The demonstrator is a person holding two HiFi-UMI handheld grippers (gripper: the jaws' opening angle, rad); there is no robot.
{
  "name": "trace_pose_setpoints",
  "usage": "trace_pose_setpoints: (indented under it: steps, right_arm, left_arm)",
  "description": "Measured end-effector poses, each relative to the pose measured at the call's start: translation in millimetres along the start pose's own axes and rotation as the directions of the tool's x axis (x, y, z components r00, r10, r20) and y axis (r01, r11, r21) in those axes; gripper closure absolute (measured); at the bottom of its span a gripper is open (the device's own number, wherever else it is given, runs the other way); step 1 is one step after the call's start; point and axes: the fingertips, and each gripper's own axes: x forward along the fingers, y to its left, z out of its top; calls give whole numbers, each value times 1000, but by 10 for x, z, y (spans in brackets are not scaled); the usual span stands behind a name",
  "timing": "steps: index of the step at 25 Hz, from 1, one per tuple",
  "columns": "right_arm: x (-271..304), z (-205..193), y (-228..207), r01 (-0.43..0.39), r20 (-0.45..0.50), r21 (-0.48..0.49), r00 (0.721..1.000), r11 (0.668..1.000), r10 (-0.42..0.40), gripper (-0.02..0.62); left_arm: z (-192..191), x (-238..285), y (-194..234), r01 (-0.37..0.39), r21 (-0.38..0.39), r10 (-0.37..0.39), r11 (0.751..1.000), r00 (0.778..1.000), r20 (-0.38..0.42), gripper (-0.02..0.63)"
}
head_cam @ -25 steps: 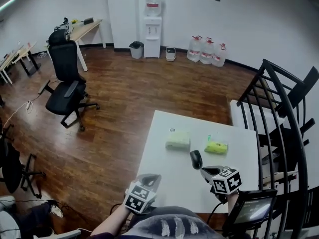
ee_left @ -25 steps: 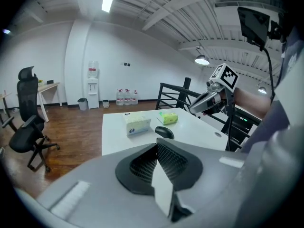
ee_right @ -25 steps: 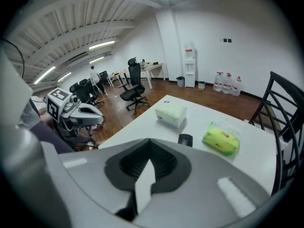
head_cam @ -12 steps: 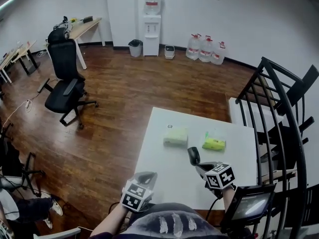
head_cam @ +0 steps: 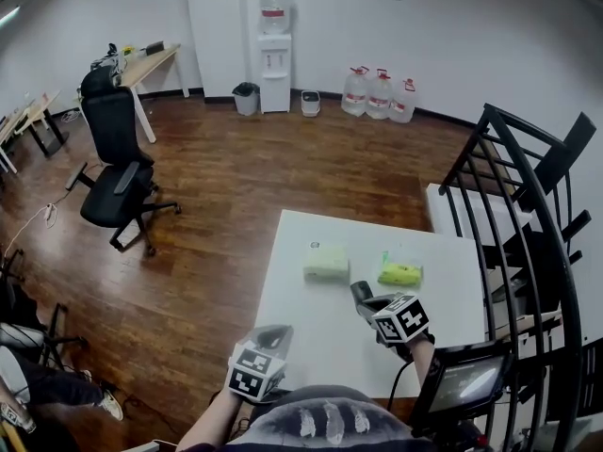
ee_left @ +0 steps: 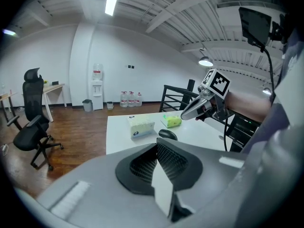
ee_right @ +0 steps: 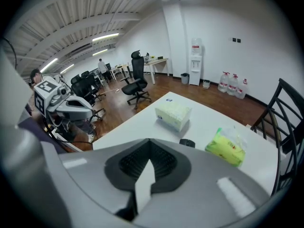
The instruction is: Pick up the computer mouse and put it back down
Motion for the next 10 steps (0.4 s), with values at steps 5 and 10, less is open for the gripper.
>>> trace_pose_setpoints:
  steps: [5,10]
  right_arm:
    - [16,-11,21,3,-2,4,1000,1000,-3,592]
    - [53,-44,-22,4,-1,23,1000,1000,-4,592]
  left_arm:
    - [-4,-21,93,-9,-6,9,1000,1000,-1,590]
    - [-6,52,135,1,7,-1,1000,1000,-10,589]
